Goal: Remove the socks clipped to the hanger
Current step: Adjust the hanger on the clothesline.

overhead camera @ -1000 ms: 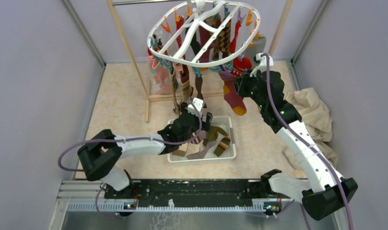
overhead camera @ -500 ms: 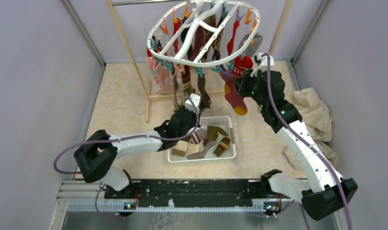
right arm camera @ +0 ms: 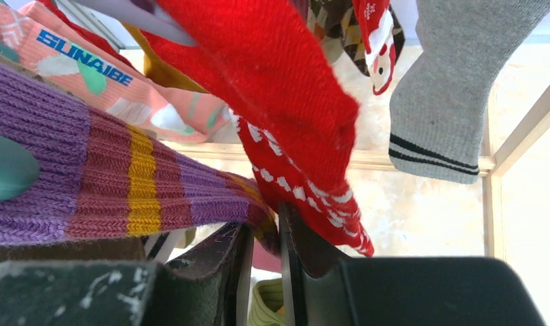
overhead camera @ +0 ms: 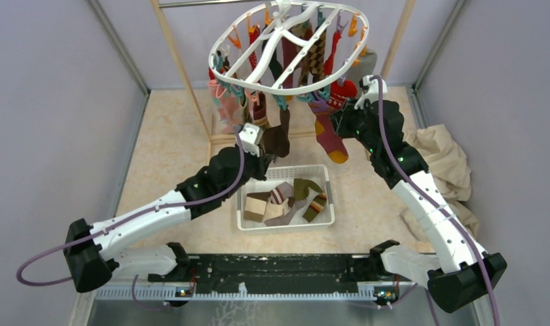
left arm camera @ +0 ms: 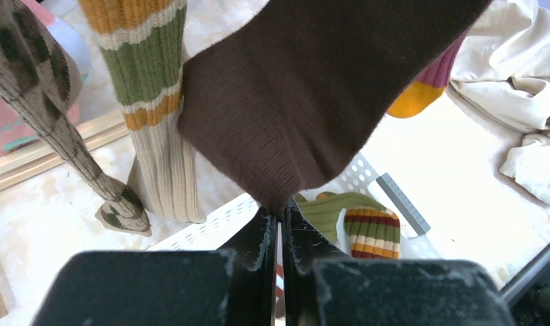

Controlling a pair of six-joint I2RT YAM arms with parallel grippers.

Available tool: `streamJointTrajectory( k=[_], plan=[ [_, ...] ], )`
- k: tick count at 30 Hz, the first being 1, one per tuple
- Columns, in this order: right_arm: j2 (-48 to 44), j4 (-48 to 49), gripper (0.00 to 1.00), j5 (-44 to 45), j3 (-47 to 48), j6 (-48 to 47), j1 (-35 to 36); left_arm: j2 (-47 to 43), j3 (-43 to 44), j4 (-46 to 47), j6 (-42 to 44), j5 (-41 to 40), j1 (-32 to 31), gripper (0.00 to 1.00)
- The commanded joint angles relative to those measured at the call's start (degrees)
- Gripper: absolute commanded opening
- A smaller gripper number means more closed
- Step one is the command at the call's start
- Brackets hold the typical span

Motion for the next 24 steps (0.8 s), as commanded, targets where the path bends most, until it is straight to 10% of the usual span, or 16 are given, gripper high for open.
streamJointTrajectory(
  k=[1, 8, 24],
  plan=[
    [0.0, 1.8, 0.22, -0.6, 2.0, -0.1, -0.7, -1.8, 3.6, -10.5, -1.9, 3.0, -0.1, 0.06],
    [0.5, -0.5, 0.43, -2.3, 3.4, -0.5, -0.6, -3.8, 7.2, -16.2, -3.5, 4.3, -1.1, 0.07],
    [-2.0, -14.4, 0.48, -11.4, 15.8, -2.6, -0.7, -4.4, 12.0, -20.7, -4.2, 3.1, -4.3, 0.07]
  ],
)
